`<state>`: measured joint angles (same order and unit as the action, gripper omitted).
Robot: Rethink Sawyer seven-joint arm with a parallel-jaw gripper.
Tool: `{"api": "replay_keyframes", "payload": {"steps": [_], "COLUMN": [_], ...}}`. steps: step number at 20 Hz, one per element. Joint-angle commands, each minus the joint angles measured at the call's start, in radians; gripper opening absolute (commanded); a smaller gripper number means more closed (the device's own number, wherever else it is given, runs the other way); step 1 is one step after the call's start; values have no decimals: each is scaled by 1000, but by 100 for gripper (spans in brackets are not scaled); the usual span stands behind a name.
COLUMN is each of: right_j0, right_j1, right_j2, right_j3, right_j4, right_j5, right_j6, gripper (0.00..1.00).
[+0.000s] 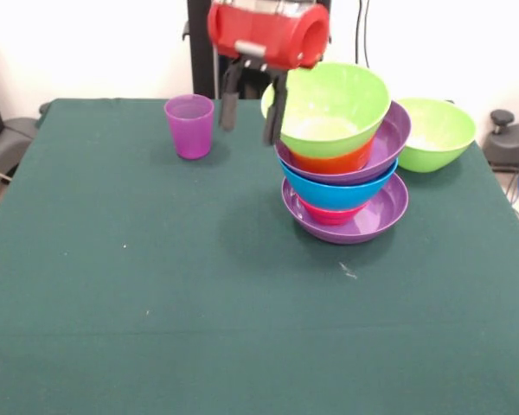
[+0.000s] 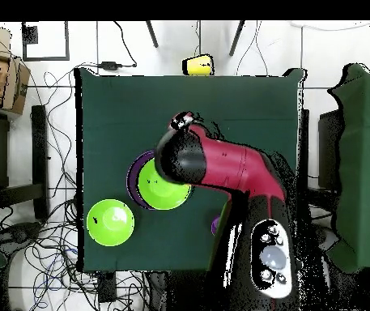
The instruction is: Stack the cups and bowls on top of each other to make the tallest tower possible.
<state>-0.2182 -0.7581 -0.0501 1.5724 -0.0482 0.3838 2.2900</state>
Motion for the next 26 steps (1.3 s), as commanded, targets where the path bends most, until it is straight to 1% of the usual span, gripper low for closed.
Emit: {"api": "replay_keyframes", "payload": {"steps": [1, 4, 7, 8, 9, 10, 11, 12, 13, 14, 15, 16, 17, 18, 19, 20, 22, 23, 24, 25, 26], "right_j0": [-34, -34, -34, -35, -39, -44, -50, -53, -54, -52, -51, -48, -45, -43, -45, -47, -58, -70, -81, -98, -111], "right_j1": [188, 228, 287, 303, 332, 353, 403, 433, 494, 524, 569, 591, 617, 631, 643, 645, 648, 649, 647, 645, 645], "right_j2": [209, 231, 266, 277, 301, 321, 361, 387, 438, 465, 517, 547, 599, 634, 691, 721, 838, 927, 995, 1104, 1177], "right_j3": [-364, -464, -617, -652, -714, -753, -846, -899, -1011, -1068, -1160, -1209, -1272, -1306, -1340, -1350, -1379, -1390, -1397, -1405, -1411], "right_j4": [-119, -145, -168, -176, -185, -188, -199, -205, -221, -233, -258, -276, -313, -344, -392, -419, -528, -608, -673, -777, -850], "right_j5": [287, 344, 456, 476, 509, 537, 588, 624, 688, 719, 774, 809, 858, 883, 916, 926, 967, 1000, 1024, 1060, 1080], "right_j6": [-317, -331, -380, -391, -426, -450, -510, -545, -616, -651, -716, -747, -797, -817, -850, -863, -893, -920, -937, -971, -988], "gripper": [100, 100, 100, 100, 100, 100, 100, 100, 100, 100, 100, 100, 100, 100, 100, 100, 100, 100, 100, 100, 100]}}
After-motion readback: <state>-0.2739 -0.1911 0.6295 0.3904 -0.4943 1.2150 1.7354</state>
